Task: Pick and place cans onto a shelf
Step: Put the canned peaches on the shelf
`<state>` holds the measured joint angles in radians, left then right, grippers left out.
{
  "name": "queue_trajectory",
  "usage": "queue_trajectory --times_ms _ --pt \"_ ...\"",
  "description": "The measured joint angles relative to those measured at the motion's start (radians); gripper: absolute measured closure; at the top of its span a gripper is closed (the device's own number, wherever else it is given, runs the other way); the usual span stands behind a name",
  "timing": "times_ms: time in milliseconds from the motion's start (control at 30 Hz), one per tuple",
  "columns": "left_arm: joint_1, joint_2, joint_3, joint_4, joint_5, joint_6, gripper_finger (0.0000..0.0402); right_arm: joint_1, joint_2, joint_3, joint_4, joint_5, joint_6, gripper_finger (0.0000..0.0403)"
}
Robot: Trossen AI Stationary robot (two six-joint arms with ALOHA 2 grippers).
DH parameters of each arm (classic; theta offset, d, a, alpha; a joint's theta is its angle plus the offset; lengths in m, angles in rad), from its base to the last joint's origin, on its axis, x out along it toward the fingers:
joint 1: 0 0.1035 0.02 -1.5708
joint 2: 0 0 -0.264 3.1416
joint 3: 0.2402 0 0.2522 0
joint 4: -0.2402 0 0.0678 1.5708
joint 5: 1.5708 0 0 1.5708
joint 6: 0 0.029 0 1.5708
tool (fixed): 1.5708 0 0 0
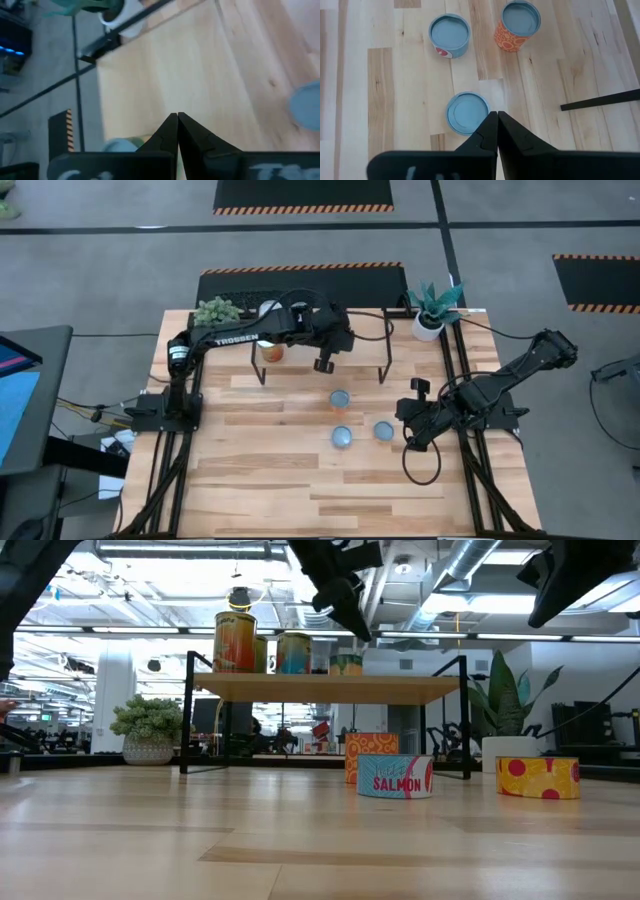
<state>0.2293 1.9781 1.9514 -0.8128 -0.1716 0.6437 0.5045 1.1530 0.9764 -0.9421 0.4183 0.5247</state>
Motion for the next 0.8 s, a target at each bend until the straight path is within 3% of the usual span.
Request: queue_trajectory --times_ms 367,800 --pt "0.023 0.006 -0.01 0.016 0.043 0.003 0.0401 0.0 0.0 0.0 0.0 0.0 0.0 0.0376" --pt "0.023 0.043 -0.012 0.007 -0.081 0.052 0.0401 0.0 0.0 0.0 -0.001 -0.001 0.0 0.0375"
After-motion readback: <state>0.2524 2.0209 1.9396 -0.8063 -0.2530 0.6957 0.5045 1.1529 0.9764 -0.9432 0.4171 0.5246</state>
